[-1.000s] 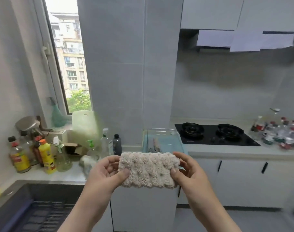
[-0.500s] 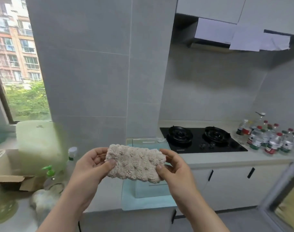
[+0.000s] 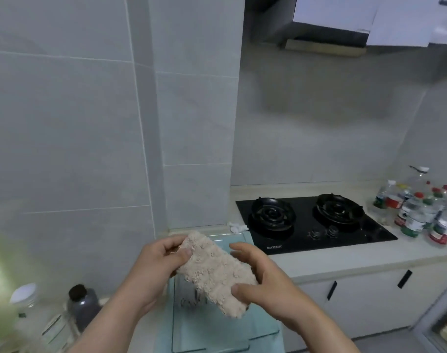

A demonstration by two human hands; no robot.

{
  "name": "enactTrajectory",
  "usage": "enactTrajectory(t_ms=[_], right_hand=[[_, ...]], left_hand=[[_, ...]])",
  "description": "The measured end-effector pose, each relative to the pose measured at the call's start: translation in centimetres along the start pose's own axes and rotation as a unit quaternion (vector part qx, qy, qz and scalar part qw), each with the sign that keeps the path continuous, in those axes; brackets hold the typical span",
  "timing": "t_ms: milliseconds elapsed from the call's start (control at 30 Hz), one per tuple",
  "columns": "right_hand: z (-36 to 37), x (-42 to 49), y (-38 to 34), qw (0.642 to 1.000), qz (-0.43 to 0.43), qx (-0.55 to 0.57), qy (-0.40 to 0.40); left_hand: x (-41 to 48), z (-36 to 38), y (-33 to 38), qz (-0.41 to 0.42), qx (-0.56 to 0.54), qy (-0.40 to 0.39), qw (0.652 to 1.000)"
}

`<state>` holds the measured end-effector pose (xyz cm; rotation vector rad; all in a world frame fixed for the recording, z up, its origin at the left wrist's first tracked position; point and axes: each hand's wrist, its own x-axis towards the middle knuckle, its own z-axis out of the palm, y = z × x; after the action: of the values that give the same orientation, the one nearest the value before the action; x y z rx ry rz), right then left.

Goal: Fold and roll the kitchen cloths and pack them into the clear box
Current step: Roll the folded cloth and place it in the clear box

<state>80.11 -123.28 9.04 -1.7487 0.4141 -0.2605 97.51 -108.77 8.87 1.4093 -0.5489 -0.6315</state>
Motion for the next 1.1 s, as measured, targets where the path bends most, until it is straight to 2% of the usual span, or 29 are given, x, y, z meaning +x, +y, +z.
enactTrajectory(t_ms=[67, 133, 333, 467, 533, 600, 733, 800, 867, 1000, 1100], right_hand=[[-2.5, 2.7, 0.7, 0.995, 0.019, -0.013, -0.092], [-4.4, 5.2, 0.9, 0.987, 0.036, -0.033, -0.151], [-6.9, 11.0, 2.1, 0.978, 0.071, -0.074, -0.180], [-6.0, 14.2, 5.0, 0.978, 0.113, -0.111, -0.135], [-5.1, 16.0, 7.6, 0.969, 0.138, -0.179, -0.097], [-3.9, 17.7, 10.4, 0.945, 0.148, -0.283, -0.073], [-0.6, 20.0, 15.0, 0.896, 0.168, -0.409, -0.046], [1.0, 20.9, 17.2, 0.879, 0.184, -0.436, -0.050], [2.3, 21.6, 19.0, 0.871, 0.189, -0.451, -0.051], [3.6, 22.5, 21.9, 0.878, 0.193, -0.437, -0.039], [3.8, 22.3, 22.5, 0.924, 0.172, -0.342, -0.024]], left_hand=[[2.9, 1.3, -0.8, -0.014, 0.025, 0.009, 1.000], [5.4, 2.4, -1.6, -0.029, 0.043, 0.037, 0.998], [10.7, 2.7, -4.3, -0.064, 0.074, 0.085, 0.992], [11.9, 0.9, -7.1, -0.021, 0.204, 0.136, 0.969], [11.7, -0.4, -9.0, -0.017, 0.282, 0.149, 0.948], [11.6, -1.6, -11.0, -0.032, 0.331, 0.152, 0.931], [11.6, -3.1, -14.4, -0.037, 0.424, 0.094, 0.900], [11.8, -3.8, -15.7, -0.013, 0.462, 0.063, 0.885], [11.9, -4.5, -16.5, 0.013, 0.466, 0.043, 0.884], [11.7, -5.5, -16.9, 0.049, 0.440, 0.002, 0.897], [11.1, -6.1, -17.2, 0.053, 0.418, -0.009, 0.907]])
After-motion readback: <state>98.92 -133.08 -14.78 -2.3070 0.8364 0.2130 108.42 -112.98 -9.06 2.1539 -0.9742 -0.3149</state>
